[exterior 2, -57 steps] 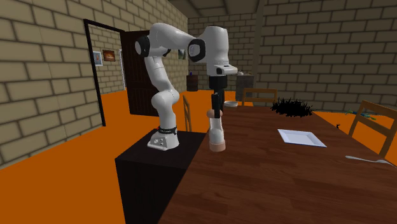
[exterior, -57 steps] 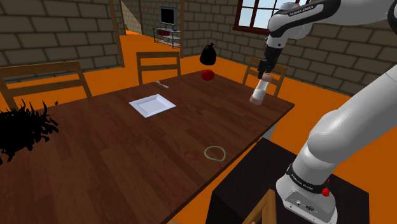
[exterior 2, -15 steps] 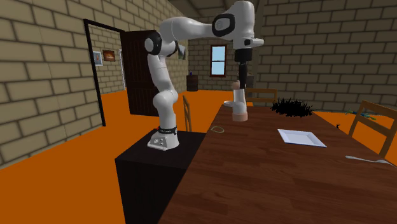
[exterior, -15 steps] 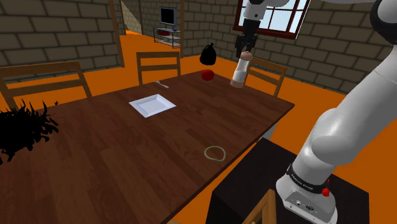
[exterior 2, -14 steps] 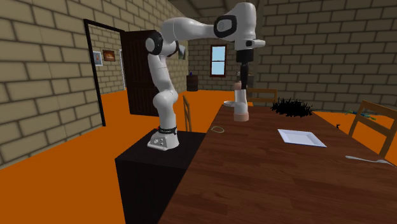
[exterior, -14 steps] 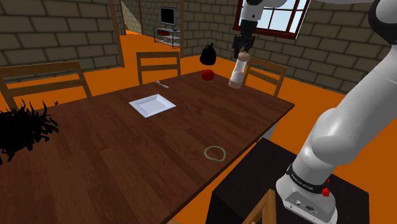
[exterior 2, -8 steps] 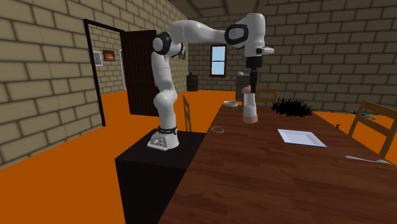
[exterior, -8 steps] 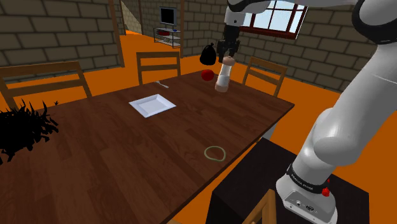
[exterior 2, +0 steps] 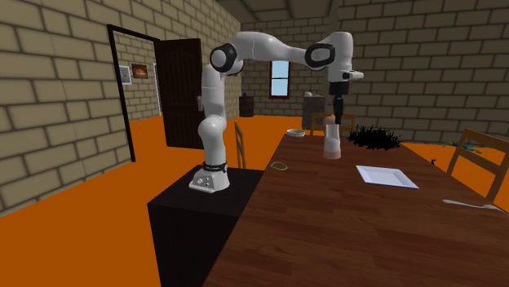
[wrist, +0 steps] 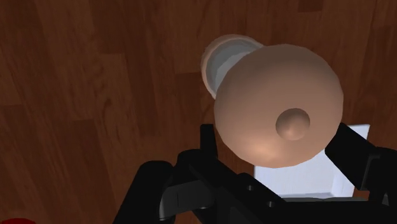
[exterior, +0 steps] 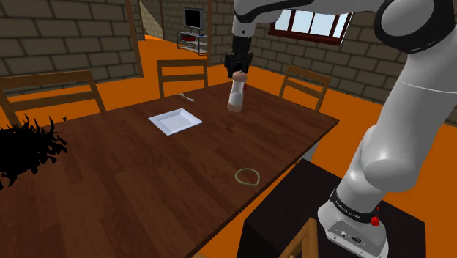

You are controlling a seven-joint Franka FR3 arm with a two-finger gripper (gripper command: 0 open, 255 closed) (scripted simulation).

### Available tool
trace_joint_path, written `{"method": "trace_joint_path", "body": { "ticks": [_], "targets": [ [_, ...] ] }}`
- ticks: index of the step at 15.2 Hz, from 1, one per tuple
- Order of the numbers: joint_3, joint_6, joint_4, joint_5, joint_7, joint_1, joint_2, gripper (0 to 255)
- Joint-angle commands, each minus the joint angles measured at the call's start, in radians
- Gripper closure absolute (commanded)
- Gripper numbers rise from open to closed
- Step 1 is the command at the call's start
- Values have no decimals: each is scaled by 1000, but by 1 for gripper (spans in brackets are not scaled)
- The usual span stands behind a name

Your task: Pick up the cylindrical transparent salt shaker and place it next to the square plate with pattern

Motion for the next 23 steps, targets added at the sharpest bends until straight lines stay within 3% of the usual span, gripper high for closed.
{"method": "trace_joint_path", "body": {
  "ticks": [1, 8, 15, 23],
  "targets": [
    [13, 9, 43, 10, 25, 13, 53, 255],
    [57, 10, 237, 33, 118, 60, 250, 255],
    [89, -47, 540, 50, 201, 98, 496, 255],
    [90, 61, 430, 50, 199, 103, 495, 255]
  ]
}}
